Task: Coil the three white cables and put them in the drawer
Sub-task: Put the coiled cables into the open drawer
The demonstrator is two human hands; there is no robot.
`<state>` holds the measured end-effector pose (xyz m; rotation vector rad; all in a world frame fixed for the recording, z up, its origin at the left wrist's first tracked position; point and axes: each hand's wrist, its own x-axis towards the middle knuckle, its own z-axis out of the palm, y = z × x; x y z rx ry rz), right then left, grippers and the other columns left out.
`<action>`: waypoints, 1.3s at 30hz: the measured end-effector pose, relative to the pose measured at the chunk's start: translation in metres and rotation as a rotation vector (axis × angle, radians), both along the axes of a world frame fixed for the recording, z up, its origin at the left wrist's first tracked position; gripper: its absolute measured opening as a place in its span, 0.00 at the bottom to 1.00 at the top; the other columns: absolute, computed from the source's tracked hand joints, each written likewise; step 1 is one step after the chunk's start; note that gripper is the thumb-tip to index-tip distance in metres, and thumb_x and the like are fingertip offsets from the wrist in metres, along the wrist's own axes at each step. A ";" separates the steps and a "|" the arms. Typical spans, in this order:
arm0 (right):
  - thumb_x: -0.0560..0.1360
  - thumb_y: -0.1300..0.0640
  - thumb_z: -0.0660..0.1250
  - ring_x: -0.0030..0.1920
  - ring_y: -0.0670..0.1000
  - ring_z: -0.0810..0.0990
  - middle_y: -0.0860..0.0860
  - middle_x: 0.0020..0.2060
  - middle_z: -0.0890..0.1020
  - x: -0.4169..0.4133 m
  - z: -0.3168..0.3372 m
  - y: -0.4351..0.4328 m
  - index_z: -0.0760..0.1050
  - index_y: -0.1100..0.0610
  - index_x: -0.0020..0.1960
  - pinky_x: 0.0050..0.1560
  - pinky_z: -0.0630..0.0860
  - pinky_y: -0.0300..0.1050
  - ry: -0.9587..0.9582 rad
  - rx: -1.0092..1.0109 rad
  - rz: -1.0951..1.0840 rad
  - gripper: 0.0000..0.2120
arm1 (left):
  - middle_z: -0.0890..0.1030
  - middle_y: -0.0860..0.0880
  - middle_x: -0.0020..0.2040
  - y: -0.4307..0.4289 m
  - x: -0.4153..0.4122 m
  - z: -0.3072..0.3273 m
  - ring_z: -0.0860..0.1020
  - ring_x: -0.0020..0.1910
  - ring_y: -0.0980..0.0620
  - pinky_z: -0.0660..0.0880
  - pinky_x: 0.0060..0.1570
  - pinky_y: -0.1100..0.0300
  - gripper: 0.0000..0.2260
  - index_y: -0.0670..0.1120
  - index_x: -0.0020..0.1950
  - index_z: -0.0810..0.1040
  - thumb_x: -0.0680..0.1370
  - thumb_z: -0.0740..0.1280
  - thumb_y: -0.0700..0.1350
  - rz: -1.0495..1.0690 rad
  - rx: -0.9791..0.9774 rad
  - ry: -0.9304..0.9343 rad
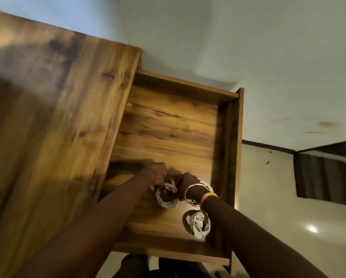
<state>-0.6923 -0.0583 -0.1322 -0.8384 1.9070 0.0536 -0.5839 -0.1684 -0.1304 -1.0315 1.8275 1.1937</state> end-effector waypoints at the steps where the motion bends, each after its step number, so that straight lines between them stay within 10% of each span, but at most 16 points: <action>1: 0.66 0.51 0.76 0.44 0.55 0.86 0.57 0.43 0.87 0.008 -0.003 0.005 0.83 0.59 0.49 0.46 0.83 0.49 0.003 0.005 0.031 0.15 | 0.81 0.40 0.48 0.002 0.005 -0.001 0.83 0.39 0.42 0.79 0.30 0.56 0.16 0.42 0.56 0.76 0.71 0.75 0.37 -0.053 0.017 -0.031; 8: 0.63 0.58 0.80 0.52 0.58 0.84 0.60 0.53 0.84 0.052 -0.027 0.015 0.79 0.61 0.58 0.50 0.81 0.47 -0.085 0.041 0.109 0.25 | 0.76 0.50 0.41 0.012 0.045 -0.012 0.79 0.40 0.48 0.78 0.34 0.58 0.16 0.49 0.40 0.71 0.67 0.79 0.44 -0.269 0.027 -0.130; 20: 0.73 0.55 0.73 0.62 0.60 0.77 0.62 0.63 0.77 0.064 -0.026 0.027 0.69 0.63 0.67 0.60 0.76 0.49 0.012 0.040 0.263 0.27 | 0.81 0.43 0.58 0.039 0.061 -0.022 0.80 0.53 0.45 0.77 0.50 0.54 0.13 0.43 0.58 0.78 0.74 0.71 0.43 -0.241 -0.015 -0.100; 24: 0.68 0.54 0.79 0.61 0.59 0.79 0.59 0.60 0.80 0.050 -0.009 0.019 0.74 0.63 0.64 0.59 0.76 0.48 -0.018 0.033 0.284 0.29 | 0.82 0.43 0.53 0.025 0.055 -0.007 0.82 0.46 0.46 0.78 0.36 0.59 0.14 0.41 0.58 0.79 0.73 0.73 0.42 -0.212 -0.002 -0.118; 30: 0.69 0.62 0.78 0.41 0.56 0.87 0.59 0.43 0.87 -0.007 0.019 -0.006 0.82 0.59 0.46 0.44 0.84 0.49 -0.129 -0.117 -0.163 0.08 | 0.81 0.45 0.50 -0.024 -0.002 0.040 0.79 0.50 0.47 0.79 0.49 0.52 0.15 0.43 0.53 0.79 0.71 0.76 0.46 -0.264 -0.253 0.029; 39: 0.78 0.58 0.68 0.36 0.54 0.84 0.58 0.40 0.85 -0.114 0.067 0.032 0.81 0.58 0.47 0.38 0.83 0.50 -0.104 -0.660 -0.930 0.05 | 0.79 0.48 0.54 -0.034 -0.163 0.097 0.77 0.52 0.49 0.75 0.49 0.55 0.10 0.46 0.57 0.78 0.78 0.68 0.46 -0.390 -0.525 0.509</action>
